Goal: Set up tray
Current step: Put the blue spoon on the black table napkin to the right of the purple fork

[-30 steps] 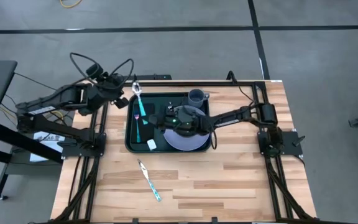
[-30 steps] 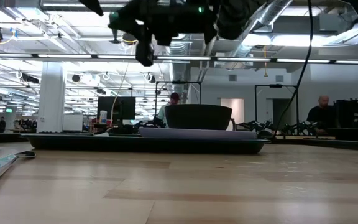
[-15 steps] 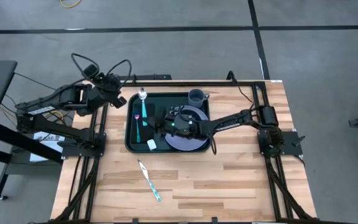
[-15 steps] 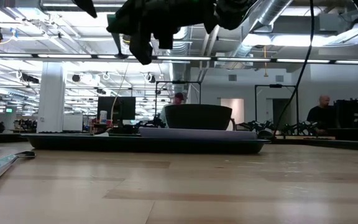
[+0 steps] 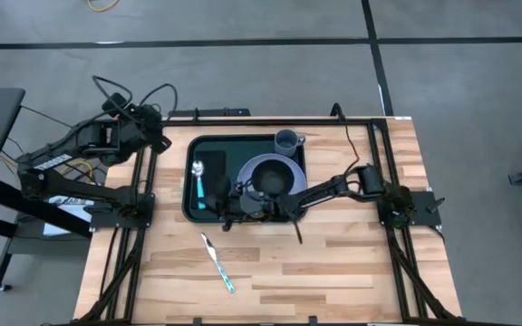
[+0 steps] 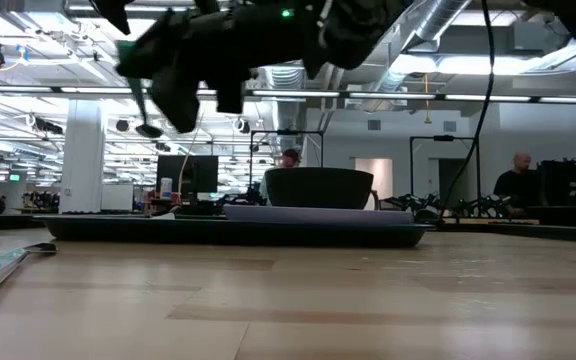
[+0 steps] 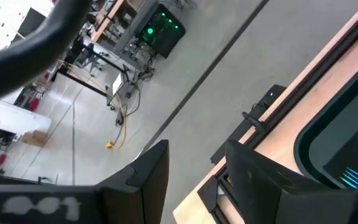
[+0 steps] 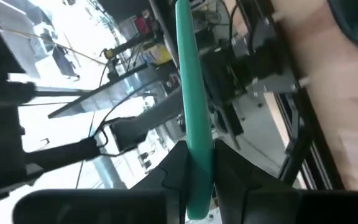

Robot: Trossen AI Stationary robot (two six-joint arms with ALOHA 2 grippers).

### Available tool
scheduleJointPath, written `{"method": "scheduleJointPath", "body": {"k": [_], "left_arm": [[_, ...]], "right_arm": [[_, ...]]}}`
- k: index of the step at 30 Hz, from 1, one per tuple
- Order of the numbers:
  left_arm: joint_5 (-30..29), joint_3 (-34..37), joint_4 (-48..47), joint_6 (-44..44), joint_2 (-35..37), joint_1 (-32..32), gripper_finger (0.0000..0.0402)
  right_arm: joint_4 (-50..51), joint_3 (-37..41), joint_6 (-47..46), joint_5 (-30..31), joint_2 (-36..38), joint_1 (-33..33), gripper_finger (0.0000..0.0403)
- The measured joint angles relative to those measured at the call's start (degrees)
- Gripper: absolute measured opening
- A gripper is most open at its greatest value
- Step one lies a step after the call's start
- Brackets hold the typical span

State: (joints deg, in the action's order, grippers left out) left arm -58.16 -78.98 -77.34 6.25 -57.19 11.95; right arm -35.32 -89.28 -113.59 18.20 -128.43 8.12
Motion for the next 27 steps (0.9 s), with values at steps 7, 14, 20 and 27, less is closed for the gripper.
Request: {"method": "scheduleJointPath", "body": {"k": [7, 14, 20, 27], "left_arm": [[0.8, 0.0, 0.0, -1.1, 4.6, 0.6, 0.0151], [2.2, 0.0, 0.4, -1.5, 8.1, 0.6, 0.0151], [2.3, 0.0, 0.8, -1.6, 8.2, 0.6, 0.0151], [4.0, 0.0, 0.9, -1.6, 8.0, 0.6, 0.0151]], "right_arm": [[10.6, -9.5, 0.6, 1.6, -4.1, -1.6, 0.0042], [19.4, -11.9, 0.4, 5.8, -4.1, -1.5, 0.0042], [25.6, -12.0, -3.0, 6.0, -4.1, -1.6, 0.0042], [28.4, -12.0, -3.6, 2.6, -4.0, -2.5, 0.0042]]}}
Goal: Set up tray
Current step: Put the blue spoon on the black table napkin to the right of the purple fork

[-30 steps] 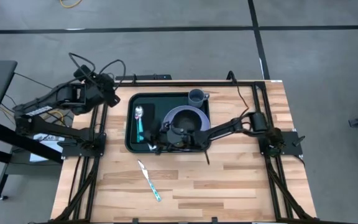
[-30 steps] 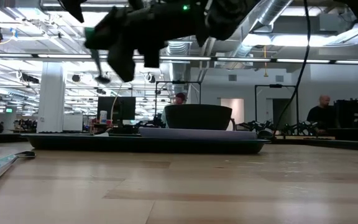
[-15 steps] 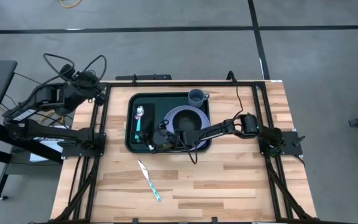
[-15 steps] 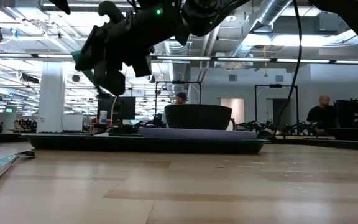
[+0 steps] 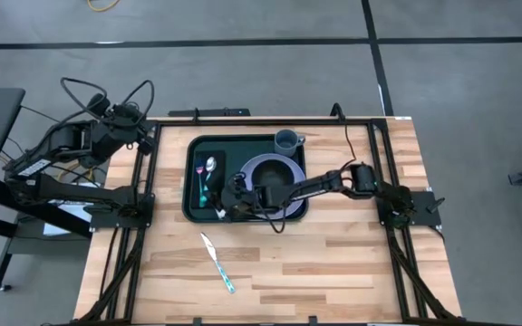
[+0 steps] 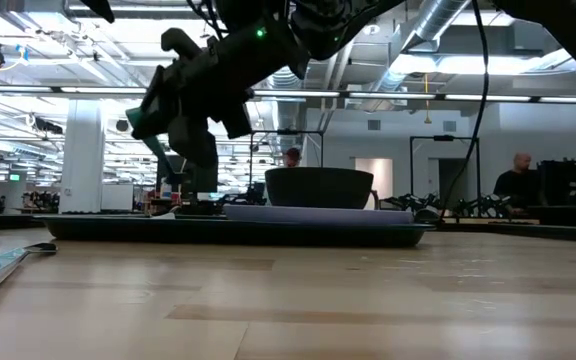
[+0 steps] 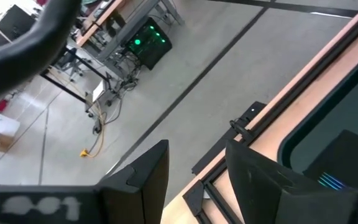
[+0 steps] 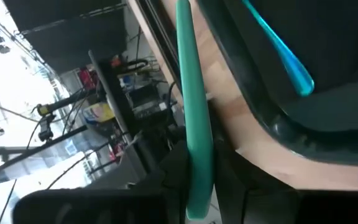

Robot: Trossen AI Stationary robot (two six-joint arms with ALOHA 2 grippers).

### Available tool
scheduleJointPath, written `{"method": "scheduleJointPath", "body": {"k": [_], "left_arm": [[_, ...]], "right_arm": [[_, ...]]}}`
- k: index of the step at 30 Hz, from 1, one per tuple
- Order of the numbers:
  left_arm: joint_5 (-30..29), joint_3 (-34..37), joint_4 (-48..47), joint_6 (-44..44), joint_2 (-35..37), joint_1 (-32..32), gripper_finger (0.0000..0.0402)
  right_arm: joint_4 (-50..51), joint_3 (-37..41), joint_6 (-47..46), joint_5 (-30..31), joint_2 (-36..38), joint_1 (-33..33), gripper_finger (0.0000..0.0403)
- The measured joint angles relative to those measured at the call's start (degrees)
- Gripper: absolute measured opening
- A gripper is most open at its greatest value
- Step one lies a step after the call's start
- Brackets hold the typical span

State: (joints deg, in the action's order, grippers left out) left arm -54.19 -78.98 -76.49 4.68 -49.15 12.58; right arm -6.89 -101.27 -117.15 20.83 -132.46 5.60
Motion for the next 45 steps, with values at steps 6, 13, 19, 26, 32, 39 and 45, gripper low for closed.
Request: {"method": "scheduleJointPath", "body": {"k": [6, 13, 19, 26, 32, 39, 45], "left_arm": [[1.8, 0.0, 0.1, 0.0, 0.0, 0.0, 0.0151], [2.9, 0.0, 0.1, 0.0, 0.0, 0.0, 0.0151], [3.1, 0.0, 0.8, 0.0, 0.0, 0.0, 0.0151], [3.1, 0.0, 1.0, -2.0, 0.0, 0.0, 0.0151], [4.5, 0.0, 1.0, -2.0, 0.0, 0.0, 0.0151], [5.7, 0.0, 1.0, -2.0, 0.0, 0.0, 0.0151], [5.9, 0.0, 0.9, -2.4, 0.0, 0.0, 0.0151]], "right_arm": [[1.5, 0.0, -0.5, -1.9, 0.0, -1.0, 0.0042], [2.2, 0.0, -0.5, -3.5, 0.0, -1.7, 0.0042], [-7.2, -0.5, -2.7, -3.8, -5.4, -2.0, 0.0042], [-5.0, -8.8, -1.3, -2.9, -9.7, -2.0, 0.0042], [-1.8, -9.2, -0.9, -4.3, -10.6, -3.2, 0.0042], [0.0, -9.2, -1.0, -4.3, -10.5, -3.4, 0.0042], [2.4, -9.2, -1.3, -4.2, -10.5, -3.5, 0.0042]]}}
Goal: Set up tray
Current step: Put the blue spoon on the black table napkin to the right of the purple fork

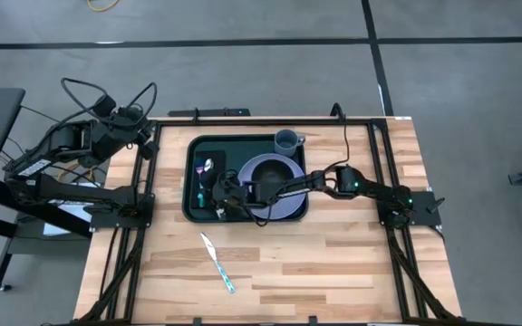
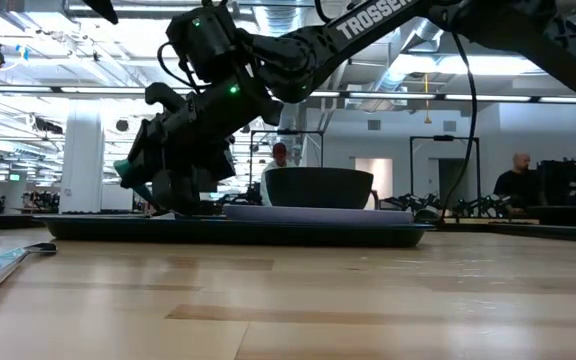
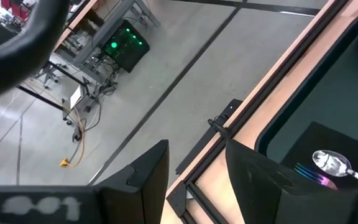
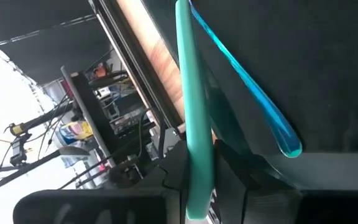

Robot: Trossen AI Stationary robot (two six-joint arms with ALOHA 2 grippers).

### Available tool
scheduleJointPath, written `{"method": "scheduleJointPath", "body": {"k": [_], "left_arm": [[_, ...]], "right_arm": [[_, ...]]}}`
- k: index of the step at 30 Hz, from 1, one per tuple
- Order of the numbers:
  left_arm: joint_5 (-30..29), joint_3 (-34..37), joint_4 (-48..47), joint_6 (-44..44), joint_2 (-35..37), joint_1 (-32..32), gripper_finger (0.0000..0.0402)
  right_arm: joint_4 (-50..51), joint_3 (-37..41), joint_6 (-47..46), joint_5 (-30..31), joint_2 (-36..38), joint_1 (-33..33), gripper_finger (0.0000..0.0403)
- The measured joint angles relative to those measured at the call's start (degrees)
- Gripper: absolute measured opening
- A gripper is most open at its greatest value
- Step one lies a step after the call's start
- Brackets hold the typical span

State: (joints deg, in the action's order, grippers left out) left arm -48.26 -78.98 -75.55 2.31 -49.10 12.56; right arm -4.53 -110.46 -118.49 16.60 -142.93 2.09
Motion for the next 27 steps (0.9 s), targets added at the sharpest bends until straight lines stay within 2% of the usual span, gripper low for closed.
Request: {"method": "scheduleJointPath", "body": {"k": [7, 14, 22, 27], "left_arm": [[0.5, 0.0, 0.0, -1.9, 0.0, 0.0, 0.0151], [0.5, 0.0, 0.0, -2.1, 0.0, 0.0, 0.0151], [0.5, 0.0, 0.0, -2.1, 0.0, 0.0, 0.0151], [0.5, 0.0, 0.0, -2.1, 0.0, 0.0, 0.0151]], "right_arm": [[-0.4, 1.2, 0.1, -1.6, 0.2, -0.5, 0.0043], [1.5, 1.4, -0.2, -4.3, 0.2, -1.2, 0.0085], [1.2, 1.4, -0.2, -4.4, 0.2, -1.3, 0.0080], [0.6, 1.4, 0.9, -4.8, 0.2, -1.0, 0.0092]]}}
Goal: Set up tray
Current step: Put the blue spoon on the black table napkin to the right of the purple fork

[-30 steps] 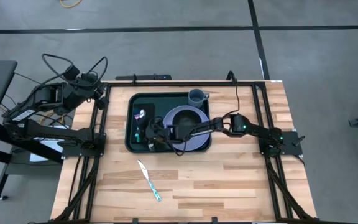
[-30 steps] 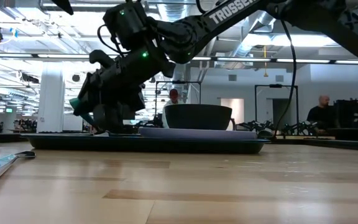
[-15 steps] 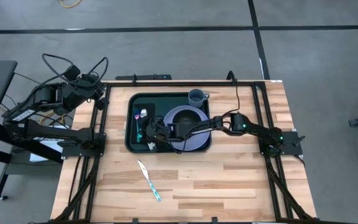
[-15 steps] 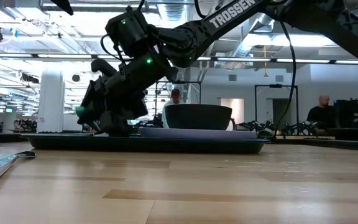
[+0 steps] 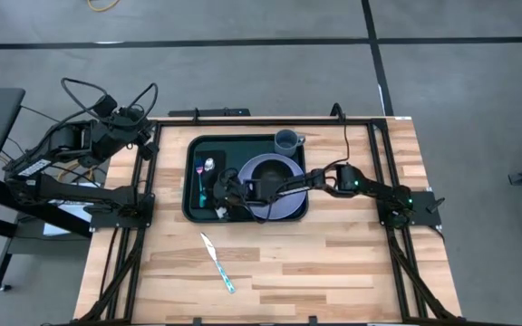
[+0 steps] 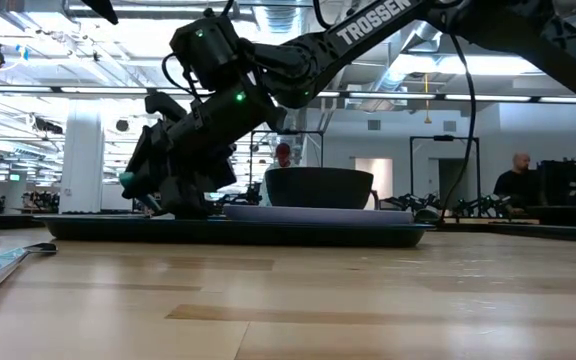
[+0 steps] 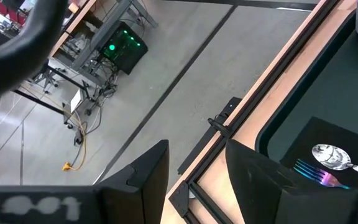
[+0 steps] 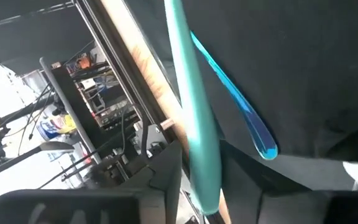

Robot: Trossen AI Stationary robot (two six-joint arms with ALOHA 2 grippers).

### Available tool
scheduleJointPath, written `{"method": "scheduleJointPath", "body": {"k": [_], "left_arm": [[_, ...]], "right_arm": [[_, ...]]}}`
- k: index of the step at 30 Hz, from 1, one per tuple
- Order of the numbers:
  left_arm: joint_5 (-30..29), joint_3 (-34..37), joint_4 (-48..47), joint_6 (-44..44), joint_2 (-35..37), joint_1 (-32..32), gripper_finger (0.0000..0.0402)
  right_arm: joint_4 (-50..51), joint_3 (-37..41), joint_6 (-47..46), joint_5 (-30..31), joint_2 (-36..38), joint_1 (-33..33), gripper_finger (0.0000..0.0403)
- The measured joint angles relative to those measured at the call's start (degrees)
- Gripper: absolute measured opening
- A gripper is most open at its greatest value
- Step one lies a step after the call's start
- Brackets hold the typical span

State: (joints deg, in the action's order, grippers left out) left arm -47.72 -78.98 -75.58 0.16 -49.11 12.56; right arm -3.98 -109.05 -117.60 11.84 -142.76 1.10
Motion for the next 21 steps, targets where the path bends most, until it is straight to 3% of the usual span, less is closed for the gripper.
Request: {"method": "scheduleJointPath", "body": {"k": [13, 21], "left_arm": [[0.0, 0.0, 0.0, 0.0, 0.0, 0.0, 0.0151], [0.0, 0.0, 0.0, 0.0, 0.0, 0.0, 0.0151]], "right_arm": [[0.1, 0.0, 0.0, -0.1, 0.0, 0.5, 0.0194], [0.1, 0.0, 0.1, -2.6, 0.0, 0.5, 0.0220]]}}
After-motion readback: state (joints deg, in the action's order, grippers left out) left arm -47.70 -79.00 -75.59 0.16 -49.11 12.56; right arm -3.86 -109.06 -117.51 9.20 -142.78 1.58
